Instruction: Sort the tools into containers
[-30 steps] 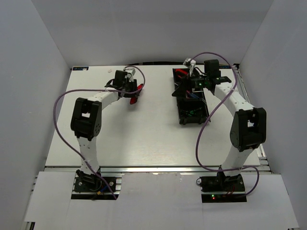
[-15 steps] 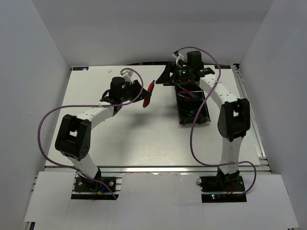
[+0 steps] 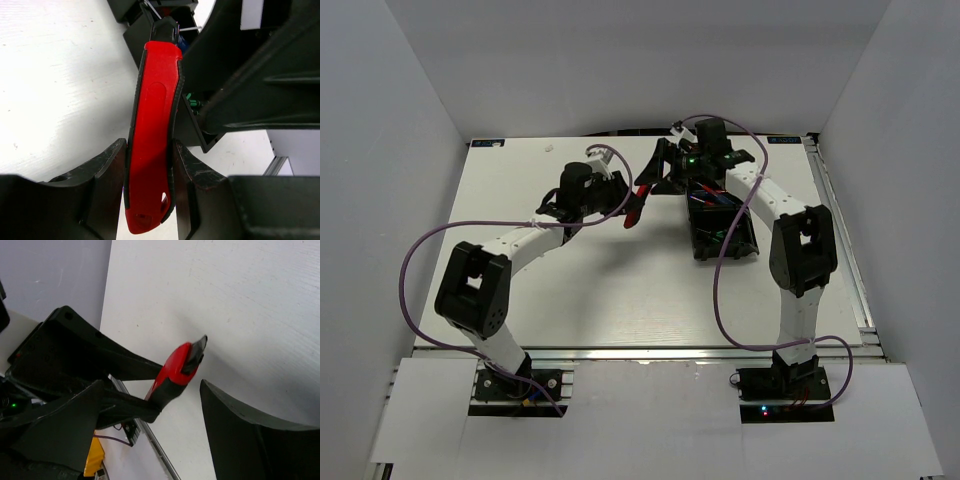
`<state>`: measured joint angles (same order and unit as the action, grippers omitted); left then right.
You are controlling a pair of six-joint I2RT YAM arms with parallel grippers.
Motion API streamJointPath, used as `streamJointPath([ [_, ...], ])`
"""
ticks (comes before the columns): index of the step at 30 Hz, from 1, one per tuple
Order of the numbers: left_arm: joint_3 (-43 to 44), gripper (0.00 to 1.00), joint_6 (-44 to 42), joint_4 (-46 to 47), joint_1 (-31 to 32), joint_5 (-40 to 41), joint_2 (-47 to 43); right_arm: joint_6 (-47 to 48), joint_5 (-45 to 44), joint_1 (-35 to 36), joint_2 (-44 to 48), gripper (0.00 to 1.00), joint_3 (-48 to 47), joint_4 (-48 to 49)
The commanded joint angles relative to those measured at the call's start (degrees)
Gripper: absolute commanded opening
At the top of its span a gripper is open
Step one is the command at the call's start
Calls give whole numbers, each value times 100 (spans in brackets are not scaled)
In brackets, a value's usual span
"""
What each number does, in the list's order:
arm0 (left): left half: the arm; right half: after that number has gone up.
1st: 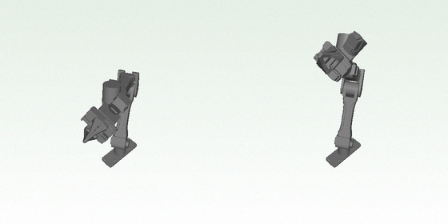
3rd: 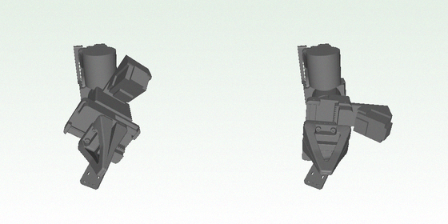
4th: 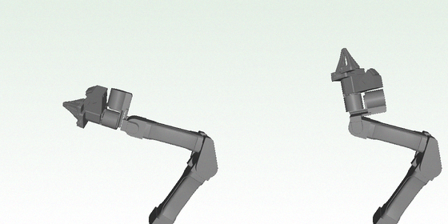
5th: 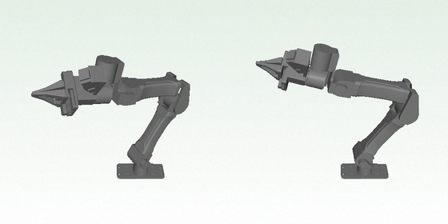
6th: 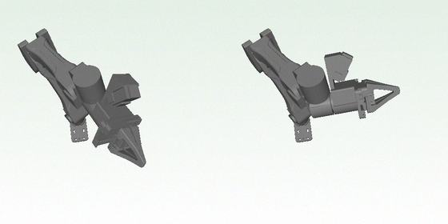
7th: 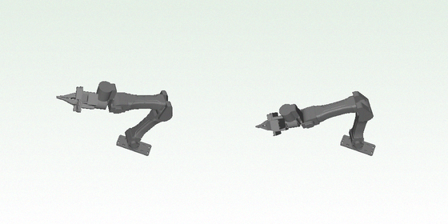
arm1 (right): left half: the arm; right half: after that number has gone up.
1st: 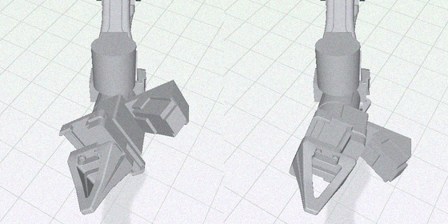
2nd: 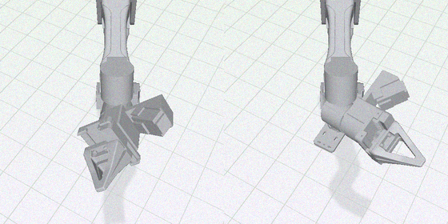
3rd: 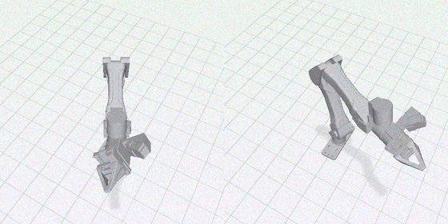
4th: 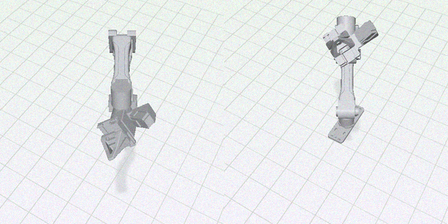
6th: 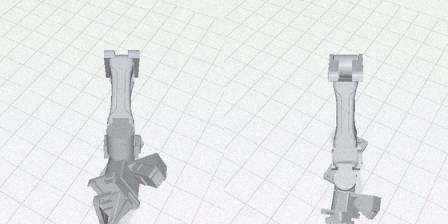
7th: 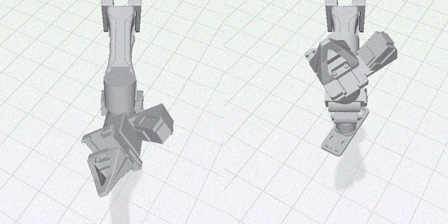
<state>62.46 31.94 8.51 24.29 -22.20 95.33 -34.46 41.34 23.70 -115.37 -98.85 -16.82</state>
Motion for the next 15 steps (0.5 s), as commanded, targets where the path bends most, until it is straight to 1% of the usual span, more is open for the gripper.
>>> streamJointPath([
  [1,241,0,-329,-34,128,5,-331,-280,-82,55,15,83,85,196],
  [2,232,0,-347,-43,146,-4,-339,-333,-65,55,6,78,111,310],
  [4,223,0,-364,-43,172,13,-348,-483,-12,55,-20,70,173,442],
  [5,241,0,-390,-51,181,14,-357,-526,40,64,-55,61,182,556],
  [7,241,0,-417,-69,207,40,-348,-606,41,90,-73,56,234,618],
  [9,276,0,-478,-95,225,57,-340,-650,67,108,-73,45,313,697],
  [10,285,0,-487,-122,242,75,-340,-667,119,126,-73,38,357,776],
  [11,302,0,-513,-131,242,84,-331,-685,207,126,-56,24,410,881],
  [13,311,0,-531,-148,251,110,-331,-746,234,126,-21,16,550,961],
  [14,311,0,-557,-157,260,110,-322,-738,234,143,6,8,568,970],
  [15,311,2,-540,-166,260,119,-322,-738,243,135,15,4,603,996],
])
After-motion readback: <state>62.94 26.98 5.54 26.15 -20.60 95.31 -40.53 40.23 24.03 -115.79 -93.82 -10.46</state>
